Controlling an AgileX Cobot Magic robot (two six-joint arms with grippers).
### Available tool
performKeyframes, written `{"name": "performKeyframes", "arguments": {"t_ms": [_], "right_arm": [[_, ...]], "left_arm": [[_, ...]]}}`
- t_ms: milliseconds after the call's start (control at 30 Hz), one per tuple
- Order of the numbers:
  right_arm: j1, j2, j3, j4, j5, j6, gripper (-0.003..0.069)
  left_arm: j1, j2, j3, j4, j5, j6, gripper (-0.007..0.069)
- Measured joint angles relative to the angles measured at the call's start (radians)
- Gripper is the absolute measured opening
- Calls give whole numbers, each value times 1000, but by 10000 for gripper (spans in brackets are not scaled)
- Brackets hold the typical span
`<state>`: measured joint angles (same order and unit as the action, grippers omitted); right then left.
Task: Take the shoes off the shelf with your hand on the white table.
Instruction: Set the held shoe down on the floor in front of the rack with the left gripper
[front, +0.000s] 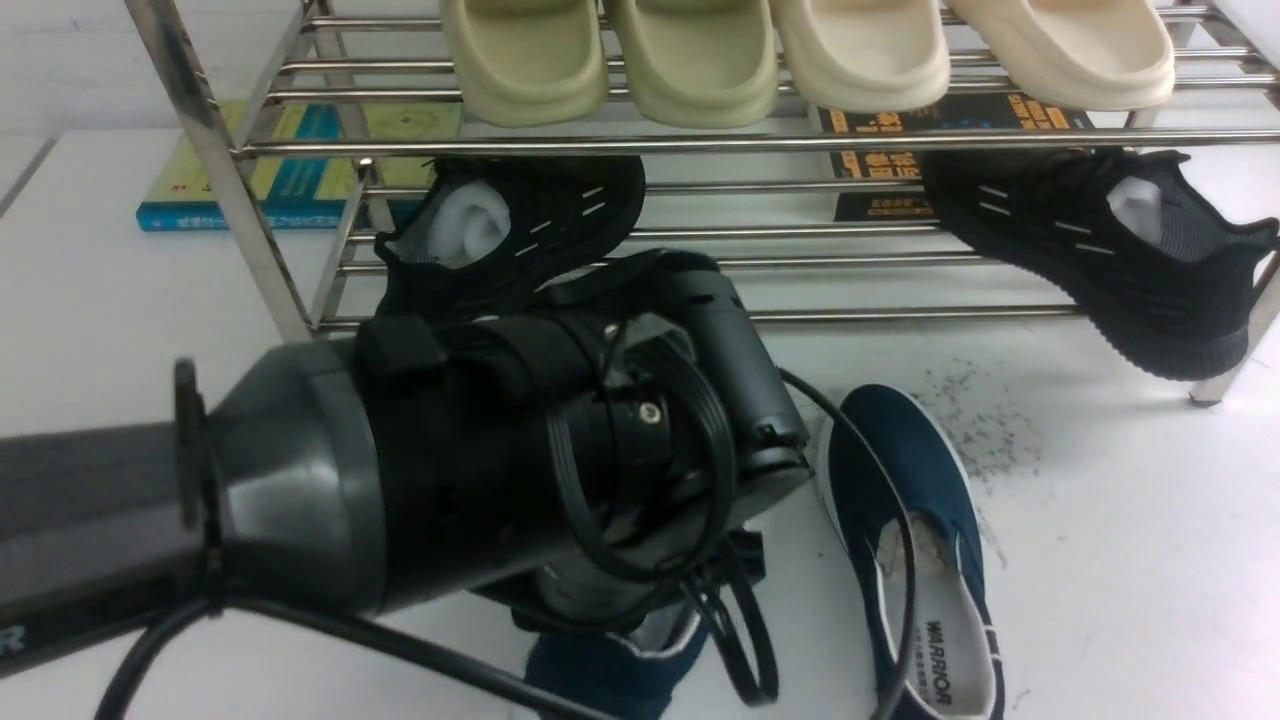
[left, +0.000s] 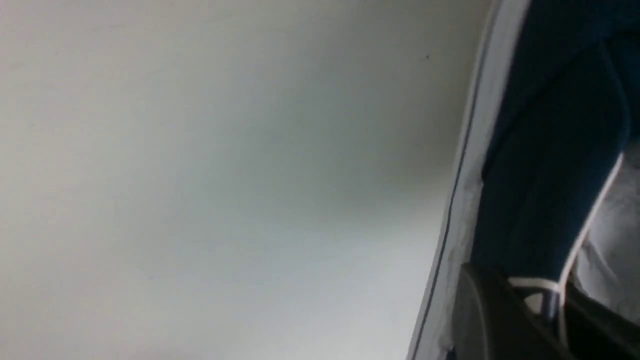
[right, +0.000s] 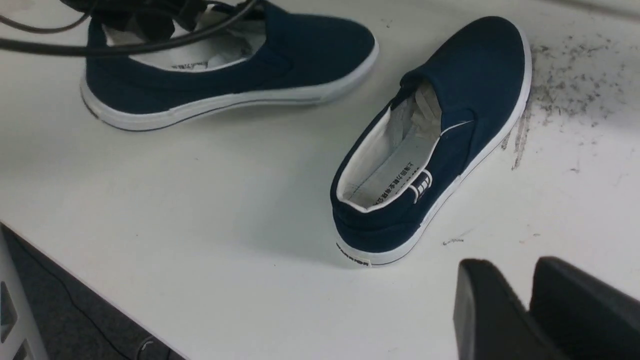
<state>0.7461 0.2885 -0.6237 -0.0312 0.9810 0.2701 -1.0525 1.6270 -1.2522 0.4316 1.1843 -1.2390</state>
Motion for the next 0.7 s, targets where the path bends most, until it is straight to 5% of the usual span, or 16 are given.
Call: {"name": "performKeyframes", "arguments": {"t_ms": [200, 700], "right_arm": [[0, 0, 0, -15, 0, 0, 171], [0, 0, 0, -28, 0, 0, 182]], "left_arm": [[1, 27, 0, -3, -119, -106, 41], [-1, 153, 2, -100, -294, -140, 71]]}}
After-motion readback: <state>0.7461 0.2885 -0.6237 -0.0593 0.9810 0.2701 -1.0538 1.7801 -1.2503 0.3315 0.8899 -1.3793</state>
